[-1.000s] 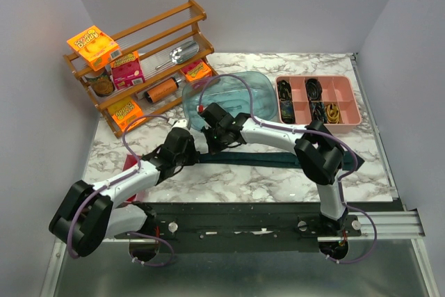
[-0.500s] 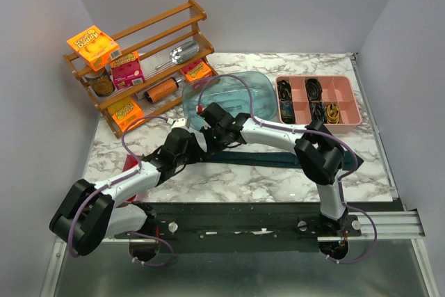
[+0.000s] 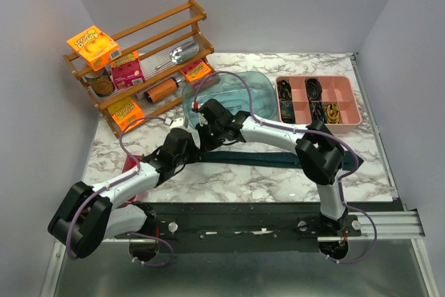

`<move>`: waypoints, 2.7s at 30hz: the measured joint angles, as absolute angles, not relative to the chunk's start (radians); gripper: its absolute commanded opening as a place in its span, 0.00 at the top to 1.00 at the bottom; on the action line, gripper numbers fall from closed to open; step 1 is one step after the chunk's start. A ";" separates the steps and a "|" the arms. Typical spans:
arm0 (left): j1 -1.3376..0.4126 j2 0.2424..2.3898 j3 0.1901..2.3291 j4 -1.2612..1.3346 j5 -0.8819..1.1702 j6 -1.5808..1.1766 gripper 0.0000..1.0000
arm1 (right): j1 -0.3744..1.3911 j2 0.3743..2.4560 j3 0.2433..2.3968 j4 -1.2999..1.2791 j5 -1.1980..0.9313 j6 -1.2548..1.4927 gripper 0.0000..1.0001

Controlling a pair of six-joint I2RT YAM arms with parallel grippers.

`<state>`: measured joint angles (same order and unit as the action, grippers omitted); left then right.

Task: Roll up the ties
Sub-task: Roll the tie at the center of the board.

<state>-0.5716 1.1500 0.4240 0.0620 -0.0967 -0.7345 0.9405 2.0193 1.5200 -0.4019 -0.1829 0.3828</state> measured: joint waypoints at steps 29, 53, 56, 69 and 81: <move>-0.525 1.016 0.462 -0.094 -0.150 -0.726 0.44 | 0.934 2.151 1.560 -0.358 -0.211 0.381 1.00; -0.262 1.031 0.219 0.163 0.167 -0.807 0.52 | 0.934 2.151 1.555 -0.352 -0.211 0.381 1.00; -0.261 1.052 0.208 0.210 0.178 -0.818 0.58 | 0.934 2.151 1.555 -0.352 -0.212 0.381 1.00; -0.256 1.062 0.194 0.270 0.182 -0.836 1.00 | 0.934 2.151 1.555 -0.342 -0.231 0.373 1.00; -0.256 1.050 0.202 0.248 0.189 -0.803 1.00 | 0.934 2.150 1.545 -0.328 -0.241 0.365 1.00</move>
<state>-0.2562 1.0496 0.2020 0.2478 0.1890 -0.8032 0.9340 2.1498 1.5452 -0.3279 -0.2409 0.3649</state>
